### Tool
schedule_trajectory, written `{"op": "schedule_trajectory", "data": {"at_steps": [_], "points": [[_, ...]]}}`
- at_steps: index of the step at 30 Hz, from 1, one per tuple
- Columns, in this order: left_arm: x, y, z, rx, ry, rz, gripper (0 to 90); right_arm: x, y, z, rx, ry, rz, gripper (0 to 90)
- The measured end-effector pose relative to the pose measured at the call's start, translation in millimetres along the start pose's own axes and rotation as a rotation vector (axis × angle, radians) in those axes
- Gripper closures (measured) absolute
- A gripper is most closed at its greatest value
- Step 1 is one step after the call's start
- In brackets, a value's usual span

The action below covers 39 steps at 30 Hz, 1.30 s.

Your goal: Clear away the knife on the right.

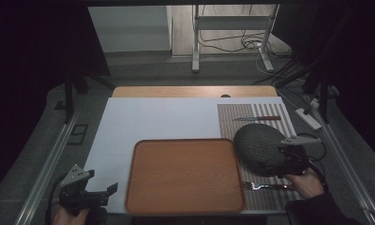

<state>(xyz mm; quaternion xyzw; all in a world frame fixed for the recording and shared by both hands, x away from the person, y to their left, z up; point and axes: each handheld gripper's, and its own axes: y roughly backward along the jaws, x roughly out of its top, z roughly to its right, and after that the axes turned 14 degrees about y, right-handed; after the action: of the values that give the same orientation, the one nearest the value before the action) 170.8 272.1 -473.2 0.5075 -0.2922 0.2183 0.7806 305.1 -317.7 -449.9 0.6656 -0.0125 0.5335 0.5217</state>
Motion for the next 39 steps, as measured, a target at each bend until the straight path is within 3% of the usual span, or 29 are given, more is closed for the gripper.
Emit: {"op": "schedule_trajectory", "data": {"at_steps": [22,39], "points": [[0.2,-0.4,0.1,0.008,0.002,-0.005,1.8,6.1,-15.2,13.6,-0.01,0.007,-0.016,0.0],[0.4,-0.7,-0.6,0.007,0.008,-0.005,1.9,13.4,-29.1,31.9,-0.037,-0.01,-0.051,0.0]]}}
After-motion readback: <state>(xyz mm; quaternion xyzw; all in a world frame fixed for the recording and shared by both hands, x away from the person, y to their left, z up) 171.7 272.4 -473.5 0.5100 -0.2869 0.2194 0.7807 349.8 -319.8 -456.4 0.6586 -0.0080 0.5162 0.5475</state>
